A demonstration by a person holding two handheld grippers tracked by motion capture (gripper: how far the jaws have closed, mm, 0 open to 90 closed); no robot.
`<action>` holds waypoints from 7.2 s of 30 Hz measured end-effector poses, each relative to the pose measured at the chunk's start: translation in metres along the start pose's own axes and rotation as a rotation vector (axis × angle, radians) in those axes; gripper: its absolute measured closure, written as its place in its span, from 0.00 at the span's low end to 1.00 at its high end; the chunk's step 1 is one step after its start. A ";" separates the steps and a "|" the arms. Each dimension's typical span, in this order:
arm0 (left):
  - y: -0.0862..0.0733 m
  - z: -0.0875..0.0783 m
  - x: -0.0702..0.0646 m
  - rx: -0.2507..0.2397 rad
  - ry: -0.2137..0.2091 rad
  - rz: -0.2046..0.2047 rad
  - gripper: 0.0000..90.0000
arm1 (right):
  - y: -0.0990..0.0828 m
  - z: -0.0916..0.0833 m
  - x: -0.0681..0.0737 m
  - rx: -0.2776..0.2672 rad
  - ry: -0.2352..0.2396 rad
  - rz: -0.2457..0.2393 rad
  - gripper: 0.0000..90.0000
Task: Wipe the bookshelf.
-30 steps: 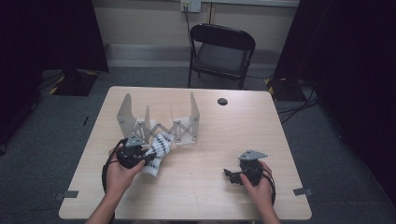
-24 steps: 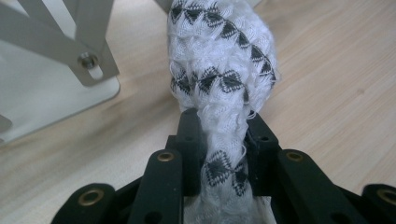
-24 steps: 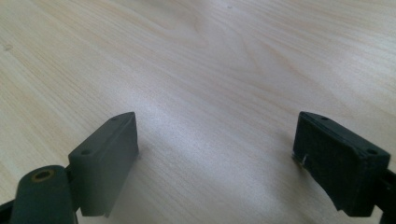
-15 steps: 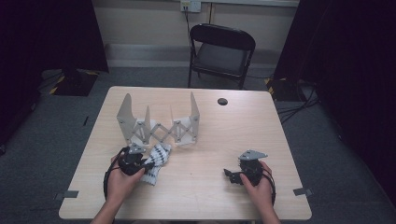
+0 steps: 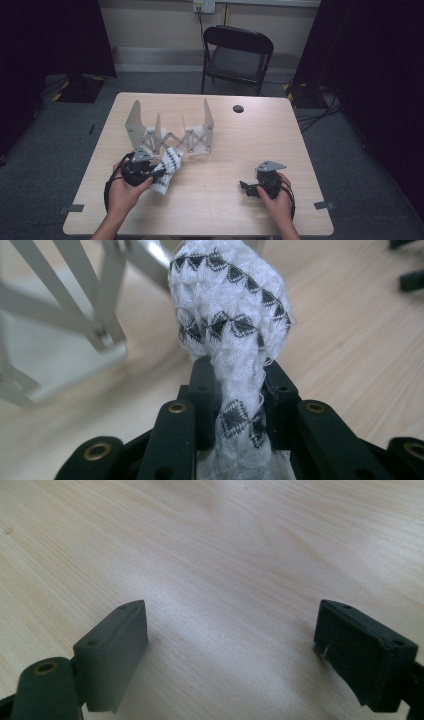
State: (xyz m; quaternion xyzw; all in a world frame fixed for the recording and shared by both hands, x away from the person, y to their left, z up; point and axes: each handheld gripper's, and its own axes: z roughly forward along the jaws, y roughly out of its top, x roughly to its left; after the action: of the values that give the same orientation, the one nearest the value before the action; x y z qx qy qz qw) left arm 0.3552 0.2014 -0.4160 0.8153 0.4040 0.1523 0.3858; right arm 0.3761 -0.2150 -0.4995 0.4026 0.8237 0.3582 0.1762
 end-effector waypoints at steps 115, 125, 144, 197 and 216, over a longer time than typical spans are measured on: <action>-0.028 0.002 0.014 0.032 0.035 -0.077 0.81 | 0.000 0.000 0.000 0.000 0.001 -0.001 0.15; 0.012 -0.040 0.020 -0.072 0.125 -0.027 0.81 | 0.000 0.000 0.000 0.001 0.002 0.000 0.15; -0.035 0.018 0.031 0.077 0.110 -0.112 0.81 | 0.001 0.001 0.000 0.001 0.004 -0.001 0.15; -0.034 -0.005 0.039 0.047 0.178 -0.120 0.82 | 0.003 0.003 -0.001 0.000 0.005 -0.004 0.15; -0.067 0.009 0.042 0.122 0.164 -0.145 0.82 | 0.003 0.003 -0.001 0.000 0.004 -0.004 0.15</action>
State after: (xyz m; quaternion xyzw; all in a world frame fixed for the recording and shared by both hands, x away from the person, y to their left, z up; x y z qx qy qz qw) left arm 0.3504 0.2542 -0.4749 0.7908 0.5004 0.1654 0.3112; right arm 0.3795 -0.2133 -0.4996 0.4003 0.8249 0.3586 0.1751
